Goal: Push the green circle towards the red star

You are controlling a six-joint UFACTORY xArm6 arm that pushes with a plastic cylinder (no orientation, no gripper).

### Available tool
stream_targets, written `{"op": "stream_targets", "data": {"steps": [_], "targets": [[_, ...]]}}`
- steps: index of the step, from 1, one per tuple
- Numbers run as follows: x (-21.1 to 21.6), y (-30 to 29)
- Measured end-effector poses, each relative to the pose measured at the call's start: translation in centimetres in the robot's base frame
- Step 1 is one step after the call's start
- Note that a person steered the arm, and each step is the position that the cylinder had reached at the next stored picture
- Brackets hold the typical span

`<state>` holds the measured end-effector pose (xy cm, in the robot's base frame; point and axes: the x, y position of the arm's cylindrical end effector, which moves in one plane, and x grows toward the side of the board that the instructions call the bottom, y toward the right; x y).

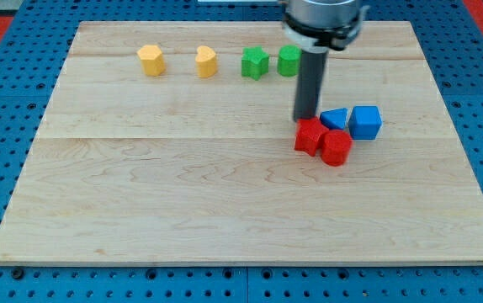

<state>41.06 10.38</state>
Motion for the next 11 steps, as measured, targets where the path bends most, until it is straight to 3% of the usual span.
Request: {"op": "stream_targets", "data": {"steps": [3,5,6,8,10,11], "targets": [[-3.8,0.2],[-15.9,0.6],[-15.6,-2.9],[-8.5,-4.0],[-6.8,-10.3],[-4.8,-8.7]]}}
